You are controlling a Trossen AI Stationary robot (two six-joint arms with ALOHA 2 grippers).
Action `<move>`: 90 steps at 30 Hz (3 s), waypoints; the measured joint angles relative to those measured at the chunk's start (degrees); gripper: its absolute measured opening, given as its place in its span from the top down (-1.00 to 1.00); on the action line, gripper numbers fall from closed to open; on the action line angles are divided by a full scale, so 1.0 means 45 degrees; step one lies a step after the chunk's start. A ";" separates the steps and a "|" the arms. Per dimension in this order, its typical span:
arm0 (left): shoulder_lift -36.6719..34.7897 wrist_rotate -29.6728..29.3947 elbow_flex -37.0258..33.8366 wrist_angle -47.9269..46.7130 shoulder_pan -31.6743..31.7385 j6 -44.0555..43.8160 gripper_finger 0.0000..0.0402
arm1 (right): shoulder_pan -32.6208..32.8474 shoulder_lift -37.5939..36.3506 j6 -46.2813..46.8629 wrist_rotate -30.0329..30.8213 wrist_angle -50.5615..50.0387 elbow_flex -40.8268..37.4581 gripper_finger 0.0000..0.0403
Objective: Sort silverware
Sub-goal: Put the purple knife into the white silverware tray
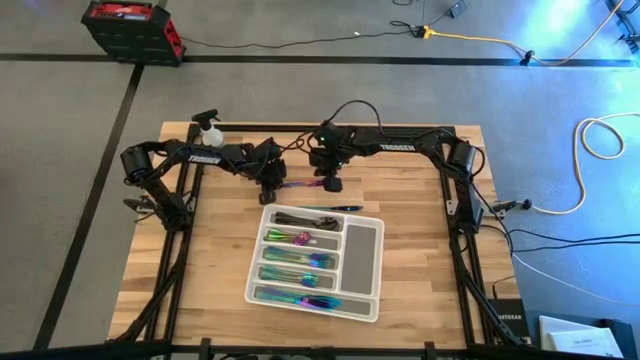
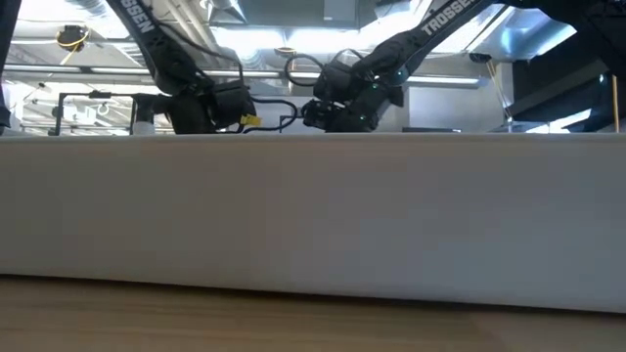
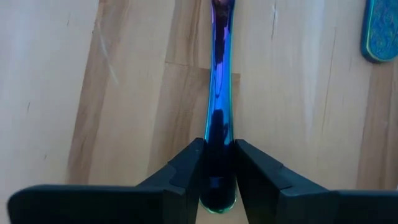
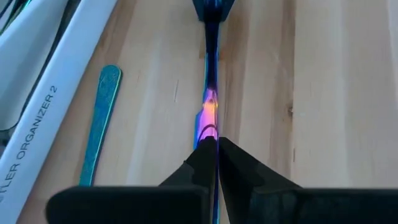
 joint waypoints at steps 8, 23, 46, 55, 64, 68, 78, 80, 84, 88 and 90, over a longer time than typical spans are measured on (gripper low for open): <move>0.0000 0.0077 0.0289 -0.0775 0.0015 0.0330 0.62 | 0.0010 -0.0003 -0.2563 0.0532 -0.1690 0.0000 0.97; -0.0019 0.0518 0.0304 -0.0918 0.0019 -0.0092 0.62 | 0.0983 -0.0513 -0.3636 0.0135 -0.2072 0.0180 -0.31; -0.0044 0.1369 0.0317 -0.1200 0.0034 -0.0812 0.62 | 0.2107 -0.0382 -0.3510 0.3938 0.2302 -0.1806 -0.53; -0.0044 0.1533 0.0318 -0.1239 0.0034 -0.0957 0.62 | 0.2263 -0.0360 -0.3189 0.4158 0.3943 -0.2723 -0.53; -0.0044 0.1616 0.0323 -0.1297 0.0034 -0.0952 0.62 | 0.2244 0.0056 -0.2830 0.4639 0.3977 -0.2749 -0.53; -0.0044 0.1672 0.0323 -0.1340 0.0034 -0.0957 0.62 | 0.2244 0.0060 -0.2844 0.4671 0.3977 -0.2749 -0.52; -0.0044 0.1921 0.0323 -0.1386 0.0034 -0.0957 0.62 | 0.2249 0.0348 -0.2878 0.4862 0.4002 -0.2701 -0.23; -0.0044 0.1922 0.0323 -0.1406 0.0034 -0.0957 0.62 | 0.2249 0.0420 -0.2873 0.4862 0.3996 -0.2696 -0.19; -0.0044 0.1964 0.0323 -0.1462 0.0034 -0.0957 0.62 | 0.2254 0.0439 -0.2873 0.4948 0.4015 -0.2701 -0.13; -0.0044 0.2113 0.0323 -0.1467 0.0039 -0.0957 0.62 | 0.2259 0.0457 -0.2878 0.5085 0.4011 -0.2705 -0.04; -0.0044 0.2196 0.0323 -0.1467 0.0039 -0.0957 0.62 | 0.2259 0.0463 -0.2845 0.5076 0.4000 -0.2710 0.02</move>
